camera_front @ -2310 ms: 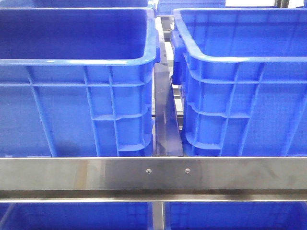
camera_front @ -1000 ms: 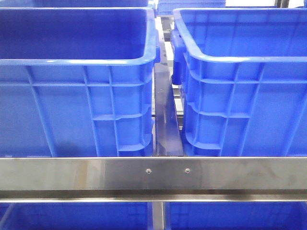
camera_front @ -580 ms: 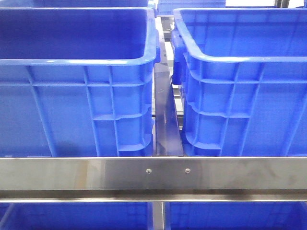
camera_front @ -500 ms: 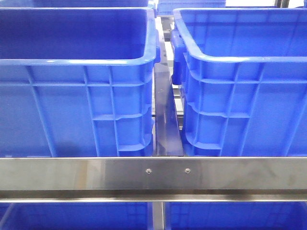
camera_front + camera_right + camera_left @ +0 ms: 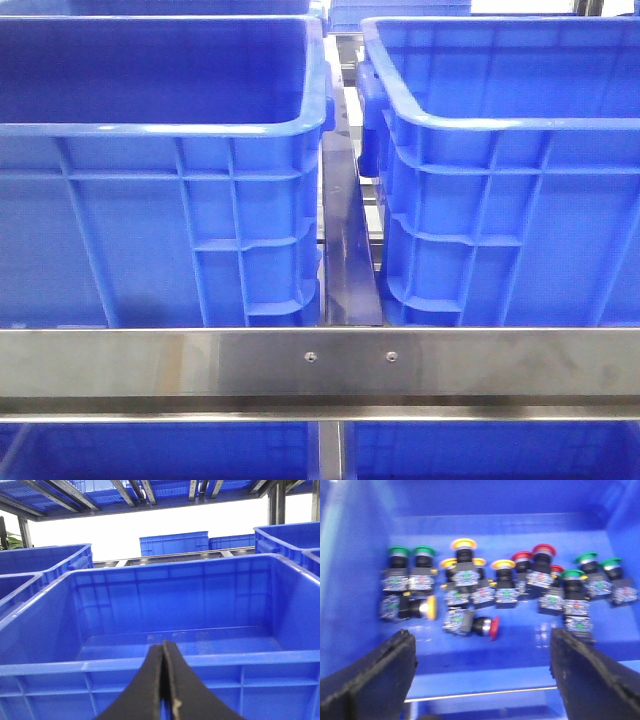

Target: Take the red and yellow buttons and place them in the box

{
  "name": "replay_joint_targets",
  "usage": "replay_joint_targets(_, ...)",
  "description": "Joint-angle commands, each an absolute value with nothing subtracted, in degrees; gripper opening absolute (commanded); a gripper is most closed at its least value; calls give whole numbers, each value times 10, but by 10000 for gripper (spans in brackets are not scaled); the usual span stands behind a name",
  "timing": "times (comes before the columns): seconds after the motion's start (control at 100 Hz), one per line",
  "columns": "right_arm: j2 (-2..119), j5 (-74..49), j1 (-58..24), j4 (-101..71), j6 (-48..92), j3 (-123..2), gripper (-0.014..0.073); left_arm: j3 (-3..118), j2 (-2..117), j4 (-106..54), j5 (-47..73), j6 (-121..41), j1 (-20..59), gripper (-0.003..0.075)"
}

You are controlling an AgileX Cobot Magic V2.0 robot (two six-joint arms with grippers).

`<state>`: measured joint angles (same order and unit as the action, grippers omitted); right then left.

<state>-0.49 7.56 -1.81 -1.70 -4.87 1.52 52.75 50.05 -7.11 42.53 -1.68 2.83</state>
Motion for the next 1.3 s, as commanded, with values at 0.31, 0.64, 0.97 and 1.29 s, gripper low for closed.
replay_joint_targets(0.31,-20,122,-18,-11,-46,4,-68,662,708,-151,404,-99,82,513)
replay_joint_targets(0.64,-20,122,-18,-11,-46,4,-68,791,888,-113,422,-99,120,513)
replay_joint_targets(0.97,-20,122,-18,-11,-46,4,-68,857,983,-100,435,-117,145,513)
replay_joint_targets(1.29,-20,122,-18,-11,-46,4,-68,872,1034,-57,433,-118,157,513)
